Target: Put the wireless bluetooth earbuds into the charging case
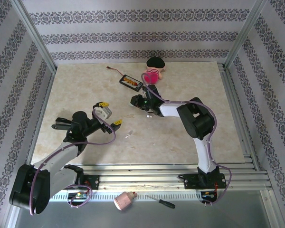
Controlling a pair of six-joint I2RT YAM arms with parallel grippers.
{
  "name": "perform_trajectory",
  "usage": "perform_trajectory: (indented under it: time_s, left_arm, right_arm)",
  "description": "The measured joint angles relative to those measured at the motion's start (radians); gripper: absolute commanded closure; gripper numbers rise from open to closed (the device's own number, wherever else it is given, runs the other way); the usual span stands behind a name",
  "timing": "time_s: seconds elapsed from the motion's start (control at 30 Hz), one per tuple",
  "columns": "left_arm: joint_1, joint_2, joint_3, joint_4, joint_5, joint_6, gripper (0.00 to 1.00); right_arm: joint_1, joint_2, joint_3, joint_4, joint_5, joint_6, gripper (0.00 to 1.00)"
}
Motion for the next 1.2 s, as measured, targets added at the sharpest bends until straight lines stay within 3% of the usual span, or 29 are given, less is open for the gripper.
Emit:
perform_trajectory:
  time_s: [0.17, 0.37, 0.7, 0.93, 1.2]
  left_arm:
    - [-0.006, 0.004, 0.000, 0.000, -0.003, -0.002, 0.01]
    - [-0.039, 0.027, 0.000, 0.000, -0.007, -0.006, 0.01]
    - [-0.138, 0.111, 0.038, -0.005, -0.013, 0.003, 0.01]
    - [-0.214, 0.166, 0.069, -0.008, -0.013, 0.022, 0.01]
    - [-0.236, 0.239, 0.077, -0.006, -0.013, 0.021, 0.01]
  right_arm:
    - [-0.002, 0.024, 0.019, -0.018, 0.034, -0.042, 0.72]
    - [-0.004, 0.004, 0.003, -0.029, 0.063, -0.113, 0.40]
    - [-0.087, -0.338, -0.271, -0.172, 0.141, -0.327, 0.14]
    - [-0.121, -0.585, -0.271, -0.517, 0.307, -0.567, 0.06]
    - [-0.243, -0.570, -0.192, -0.834, 0.403, -0.700, 0.14]
